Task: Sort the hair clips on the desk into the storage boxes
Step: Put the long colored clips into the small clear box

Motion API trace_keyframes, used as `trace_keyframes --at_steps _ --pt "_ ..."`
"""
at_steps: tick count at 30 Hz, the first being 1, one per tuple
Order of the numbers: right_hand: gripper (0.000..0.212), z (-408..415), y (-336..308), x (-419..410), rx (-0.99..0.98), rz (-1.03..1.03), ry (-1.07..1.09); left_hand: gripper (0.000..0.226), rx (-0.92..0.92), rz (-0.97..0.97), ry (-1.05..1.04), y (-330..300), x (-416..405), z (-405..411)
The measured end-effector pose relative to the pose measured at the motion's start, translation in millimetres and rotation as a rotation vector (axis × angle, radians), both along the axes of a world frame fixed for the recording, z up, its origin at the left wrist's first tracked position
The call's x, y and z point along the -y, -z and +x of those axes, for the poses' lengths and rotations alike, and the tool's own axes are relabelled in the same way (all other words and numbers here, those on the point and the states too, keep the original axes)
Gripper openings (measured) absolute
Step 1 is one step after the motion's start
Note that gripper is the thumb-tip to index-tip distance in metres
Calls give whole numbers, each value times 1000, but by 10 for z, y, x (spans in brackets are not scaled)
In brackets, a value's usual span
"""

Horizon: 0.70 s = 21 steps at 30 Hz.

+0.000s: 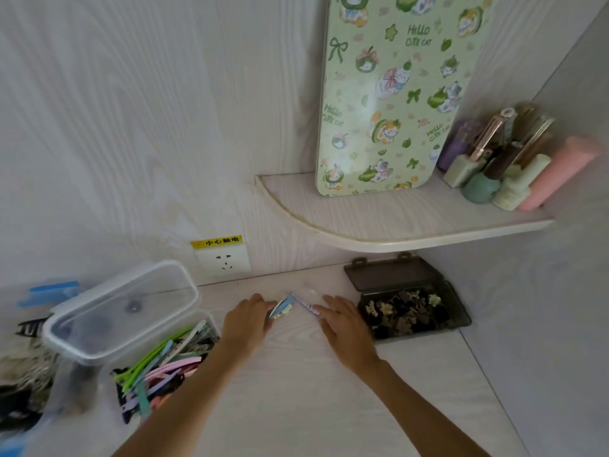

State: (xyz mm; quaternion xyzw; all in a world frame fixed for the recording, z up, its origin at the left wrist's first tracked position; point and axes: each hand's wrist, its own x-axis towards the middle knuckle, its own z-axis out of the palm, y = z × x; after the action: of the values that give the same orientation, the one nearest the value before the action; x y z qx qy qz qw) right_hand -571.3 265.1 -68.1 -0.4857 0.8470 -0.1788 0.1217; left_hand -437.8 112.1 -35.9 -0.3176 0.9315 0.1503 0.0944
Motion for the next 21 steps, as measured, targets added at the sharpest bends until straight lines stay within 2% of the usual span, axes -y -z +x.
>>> trace_keyframes --at_steps 4,7,10,13,16,19,21 --pt "37 -7 -88 33 20 -13 78 28 54 -4 6 -56 -53 5" --pt "21 61 -151 126 -124 48 83 27 83 31 14 -57 -79 31" --pt "6 101 -145 170 -212 39 100 26 27 91 -41 -58 -52 89" --pt "19 -15 -150 194 -294 79 29 24 -84 150 -114 -111 -14 114" --pt "29 -99 -279 258 -169 83 32 21 -277 227 -251 -275 35 128" --pt "20 -33 -400 292 205 -122 216 21 -440 305 -301 -499 79 319" --pt "12 53 -468 302 395 -192 211 20 -480 286 -292 -614 126 623"
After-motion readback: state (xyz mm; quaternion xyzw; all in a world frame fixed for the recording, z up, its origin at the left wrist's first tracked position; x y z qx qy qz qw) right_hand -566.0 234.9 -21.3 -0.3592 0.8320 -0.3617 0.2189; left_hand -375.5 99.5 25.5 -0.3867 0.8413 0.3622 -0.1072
